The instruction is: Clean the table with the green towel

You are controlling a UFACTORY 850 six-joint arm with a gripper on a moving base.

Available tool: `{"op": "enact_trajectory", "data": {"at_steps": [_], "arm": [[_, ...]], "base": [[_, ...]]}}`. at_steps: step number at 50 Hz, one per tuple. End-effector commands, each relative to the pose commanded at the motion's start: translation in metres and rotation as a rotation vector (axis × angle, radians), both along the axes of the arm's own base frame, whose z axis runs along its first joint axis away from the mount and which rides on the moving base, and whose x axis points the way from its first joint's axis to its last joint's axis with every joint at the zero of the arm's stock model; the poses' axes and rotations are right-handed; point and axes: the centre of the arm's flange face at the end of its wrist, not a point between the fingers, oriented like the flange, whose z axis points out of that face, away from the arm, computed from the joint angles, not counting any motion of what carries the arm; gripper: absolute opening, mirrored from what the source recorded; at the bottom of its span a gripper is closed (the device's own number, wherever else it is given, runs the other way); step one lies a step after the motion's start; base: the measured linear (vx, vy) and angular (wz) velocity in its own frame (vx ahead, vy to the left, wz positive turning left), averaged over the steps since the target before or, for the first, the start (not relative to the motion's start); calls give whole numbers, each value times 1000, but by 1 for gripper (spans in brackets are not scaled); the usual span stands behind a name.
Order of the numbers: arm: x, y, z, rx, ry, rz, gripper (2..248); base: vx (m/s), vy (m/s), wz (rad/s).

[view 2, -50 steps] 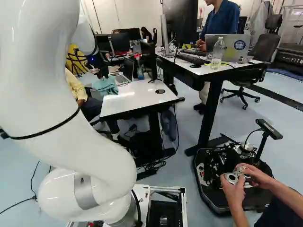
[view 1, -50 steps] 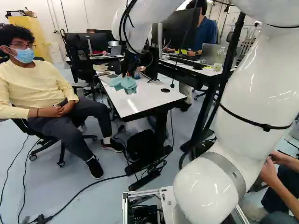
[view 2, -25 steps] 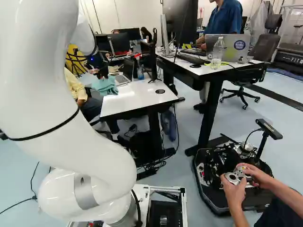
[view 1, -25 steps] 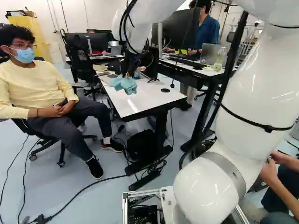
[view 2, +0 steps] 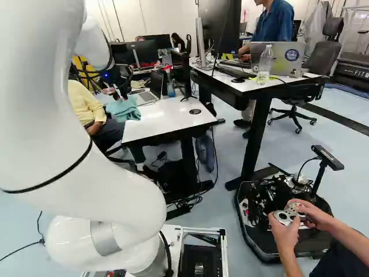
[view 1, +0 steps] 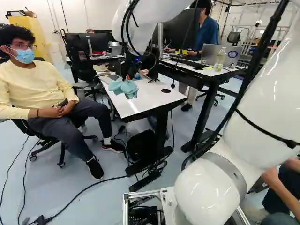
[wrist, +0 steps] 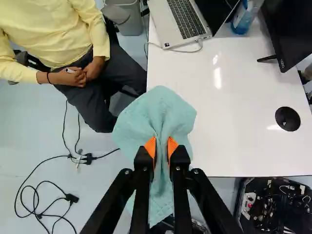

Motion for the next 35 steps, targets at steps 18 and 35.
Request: {"op": "enact_trajectory", "data": {"at_steps": [18,35], "arm": [[-32,-6,-1,3,-6,18,51],[-38,-13,-2,4,-8,8,51]], "base": [[0,0,0],[0,0,0]]}}
